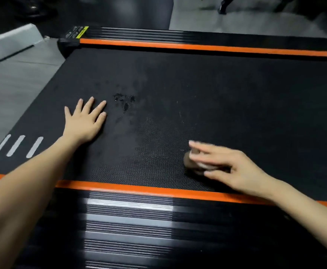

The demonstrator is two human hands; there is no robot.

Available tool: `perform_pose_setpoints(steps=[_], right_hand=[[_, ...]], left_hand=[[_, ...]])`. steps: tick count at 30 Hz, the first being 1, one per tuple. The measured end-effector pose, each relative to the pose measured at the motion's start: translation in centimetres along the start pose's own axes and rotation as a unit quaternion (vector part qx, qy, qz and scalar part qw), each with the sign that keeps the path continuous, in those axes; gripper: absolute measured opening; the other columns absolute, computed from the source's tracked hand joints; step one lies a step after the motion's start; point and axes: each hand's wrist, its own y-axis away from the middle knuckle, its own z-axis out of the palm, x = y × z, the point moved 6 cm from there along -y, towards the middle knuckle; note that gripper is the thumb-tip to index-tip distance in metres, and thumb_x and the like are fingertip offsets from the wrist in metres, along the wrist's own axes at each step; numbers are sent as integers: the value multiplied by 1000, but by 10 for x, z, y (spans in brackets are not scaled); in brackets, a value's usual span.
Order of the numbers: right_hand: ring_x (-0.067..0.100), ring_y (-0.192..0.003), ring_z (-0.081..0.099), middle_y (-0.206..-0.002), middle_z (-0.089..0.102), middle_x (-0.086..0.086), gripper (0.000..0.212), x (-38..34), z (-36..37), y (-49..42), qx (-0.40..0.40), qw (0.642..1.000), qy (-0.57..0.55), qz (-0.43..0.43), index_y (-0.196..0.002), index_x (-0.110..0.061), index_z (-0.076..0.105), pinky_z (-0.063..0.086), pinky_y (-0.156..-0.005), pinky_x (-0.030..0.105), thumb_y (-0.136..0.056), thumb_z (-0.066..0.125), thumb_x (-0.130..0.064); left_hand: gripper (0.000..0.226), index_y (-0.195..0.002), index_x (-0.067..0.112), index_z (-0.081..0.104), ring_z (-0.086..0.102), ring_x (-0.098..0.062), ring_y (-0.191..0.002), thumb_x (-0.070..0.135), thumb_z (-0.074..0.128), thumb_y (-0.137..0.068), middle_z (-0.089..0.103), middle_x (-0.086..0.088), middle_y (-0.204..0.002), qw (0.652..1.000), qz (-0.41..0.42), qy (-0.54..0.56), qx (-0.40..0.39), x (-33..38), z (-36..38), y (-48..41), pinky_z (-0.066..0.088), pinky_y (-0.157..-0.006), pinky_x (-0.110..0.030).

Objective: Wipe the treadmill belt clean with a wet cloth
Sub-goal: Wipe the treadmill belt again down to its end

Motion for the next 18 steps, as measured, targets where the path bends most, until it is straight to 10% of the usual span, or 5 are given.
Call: perform_pose_setpoints(steps=[5,12,18], right_hand=[[21,-145,11,-158,6,-6,82,19,17,-9,34,973,218,66,-139,-55,6,9,-116,49,-71,48,-74],[31,-125,49,-144,43,8,53,26,20,-49,142,952,270,30,-135,-31,49,40,-100,40,-85,66,-23],[31,-134,36,-152,28,11,59,30,19,-121,244,894,264,269,-147,-20,29,34,-107,39,-93,53,-20]], left_hand=[[49,-148,43,16,3,-26,-146,50,18,-99,11,1,-160,1000,0,3,4,0,-1,0,1,-114,-56],[51,-149,42,14,1,-27,-146,50,17,-99,8,1,-160,1000,15,15,-5,2,-2,2,-1,-115,-56],[51,-147,42,22,12,-31,-144,53,19,-98,17,-2,-158,999,47,3,-8,1,-9,0,8,-114,-50]])
